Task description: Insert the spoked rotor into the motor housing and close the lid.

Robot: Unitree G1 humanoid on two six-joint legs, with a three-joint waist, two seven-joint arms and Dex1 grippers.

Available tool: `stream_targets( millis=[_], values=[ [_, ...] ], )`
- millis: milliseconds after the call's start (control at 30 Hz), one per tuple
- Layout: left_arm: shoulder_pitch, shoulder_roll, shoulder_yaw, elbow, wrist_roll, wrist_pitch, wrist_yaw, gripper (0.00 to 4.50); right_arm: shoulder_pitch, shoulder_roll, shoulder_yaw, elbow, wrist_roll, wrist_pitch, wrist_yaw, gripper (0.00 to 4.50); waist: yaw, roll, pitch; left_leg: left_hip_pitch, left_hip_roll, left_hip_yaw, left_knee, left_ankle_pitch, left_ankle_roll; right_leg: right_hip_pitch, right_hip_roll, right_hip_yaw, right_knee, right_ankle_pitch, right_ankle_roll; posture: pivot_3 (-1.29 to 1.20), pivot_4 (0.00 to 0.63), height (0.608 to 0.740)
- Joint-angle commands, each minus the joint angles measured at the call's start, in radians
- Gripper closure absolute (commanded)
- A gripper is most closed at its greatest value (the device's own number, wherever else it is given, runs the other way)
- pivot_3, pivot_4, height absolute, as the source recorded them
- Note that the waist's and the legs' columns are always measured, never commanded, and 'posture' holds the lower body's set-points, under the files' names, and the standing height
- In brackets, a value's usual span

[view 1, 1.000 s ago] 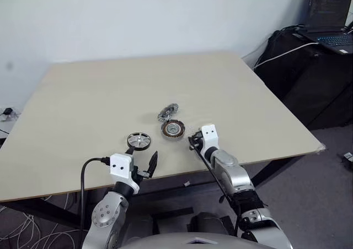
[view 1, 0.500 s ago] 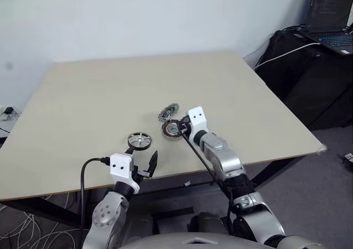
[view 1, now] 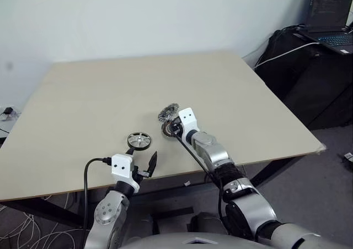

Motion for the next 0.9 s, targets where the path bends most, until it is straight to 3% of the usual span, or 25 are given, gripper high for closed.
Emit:
stream_targets(
  millis=[33, 333, 800, 900],
  values=[
    [-0.008, -0.003, 0.003, -0.019, 0.007, -0.025, -0.003, 0.00, -0.043, 0.009, -0.011, 0.026, -0.005, -0.042, -0.003, 3.82, -0.001, 0.000, 0.000, 0.000, 0.000, 0.000, 0.000, 0.000, 0.000, 0.000, 0.000, 0.000, 0.000, 0.000, 0.000, 0.00, 0.000, 0.740],
    [0.018, 0.002, 0.003, -0.076, 0.002, -0.004, 0.002, 0.00, -0.086, 0.016, -0.020, 0.111, -0.009, -0.073, -0.005, 3.82, -0.004, 0.000, 0.000, 0.000, 0.000, 0.000, 0.000, -0.001, -0.002, 0.000, 0.000, 0.000, 0.000, 0.000, 0.000, 0.00, 0.000, 0.740],
    [0.041, 0.013, 0.055, 0.004, -0.031, -0.075, -0.059, 0.00, -0.101, 0.036, -0.017, 0.146, -0.003, -0.073, 0.024, 3.82, -0.008, 0.001, 0.000, 0.000, 0.000, 0.000, 0.000, -0.001, -0.002, 0.000, 0.000, 0.000, 0.000, 0.000, 0.000, 0.00, 0.000, 0.740],
    [0.044, 0.007, 0.052, 0.004, -0.027, -0.079, -0.060, 0.00, -0.094, 0.037, -0.016, 0.141, -0.006, -0.070, 0.028, 2.76, -0.008, 0.001, 0.001, 0.000, 0.000, 0.000, 0.000, -0.001, -0.002, 0.000, 0.000, 0.000, 0.000, 0.000, 0.000, 0.00, 0.000, 0.740]
  ],
)
